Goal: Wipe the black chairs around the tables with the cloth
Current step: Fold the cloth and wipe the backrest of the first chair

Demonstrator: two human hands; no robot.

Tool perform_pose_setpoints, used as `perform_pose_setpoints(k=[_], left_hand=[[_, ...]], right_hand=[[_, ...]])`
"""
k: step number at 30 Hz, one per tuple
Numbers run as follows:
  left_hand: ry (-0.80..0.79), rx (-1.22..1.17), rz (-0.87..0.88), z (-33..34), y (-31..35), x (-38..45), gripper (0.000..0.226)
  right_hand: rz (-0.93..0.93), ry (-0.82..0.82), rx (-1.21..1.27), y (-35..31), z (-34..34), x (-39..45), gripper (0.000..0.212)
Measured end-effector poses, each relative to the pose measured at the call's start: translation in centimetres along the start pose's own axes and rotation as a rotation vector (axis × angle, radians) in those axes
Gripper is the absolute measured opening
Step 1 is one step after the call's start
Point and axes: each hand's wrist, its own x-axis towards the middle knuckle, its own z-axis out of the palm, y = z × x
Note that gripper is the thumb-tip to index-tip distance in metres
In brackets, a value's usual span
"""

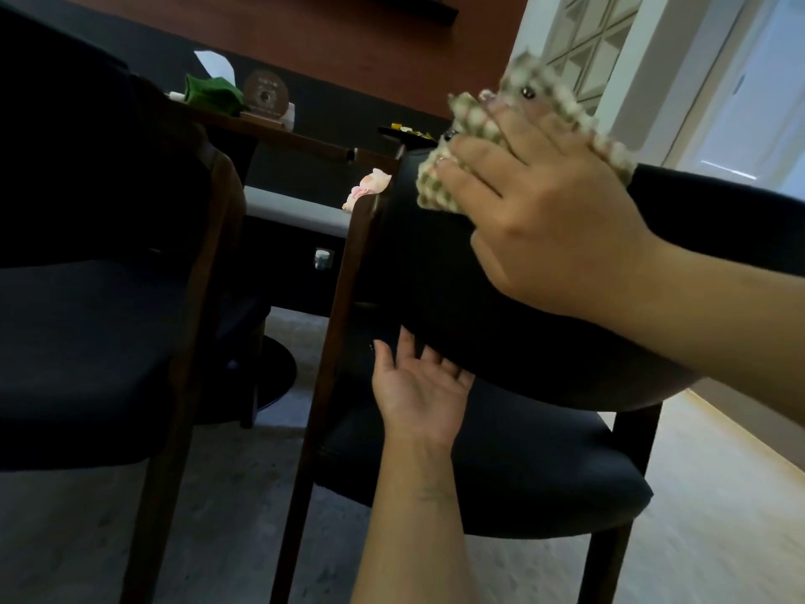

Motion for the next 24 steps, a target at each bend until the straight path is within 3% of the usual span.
perform_pose_setpoints(k=[3,9,18,21,24], left_hand=[[-0.022,-0.019,-0.003,-0.1,-0.1,0.0,0.056],[-0.006,-0.055,0.004,0.2,-0.5,-0.9,0.074],[0.01,-0.069,-0.025,0.0,-0.4,-1.5,0.079],[-0.012,-0.069,-0.002,-0.2,-0.6,-1.2,0.075],[-0.048,-0.042,0.023,-0.5,-1.0,-0.7,0.071]], right_hand=[[-0.017,-0.044,-0.083,-0.2,1.0,-0.7,0.049],[-0.134,0.087,-0.034,-1.7,3.2,-1.7,0.036],[-0.53,-0.19,0.026,-7.1,5.7,-7.8,0.041],[-0.435,-0.145,0.04,-6.0,4.7,-7.4,0.037],[-0.211,0.033,0.053,-2.4,3.0,-5.5,0.031]])
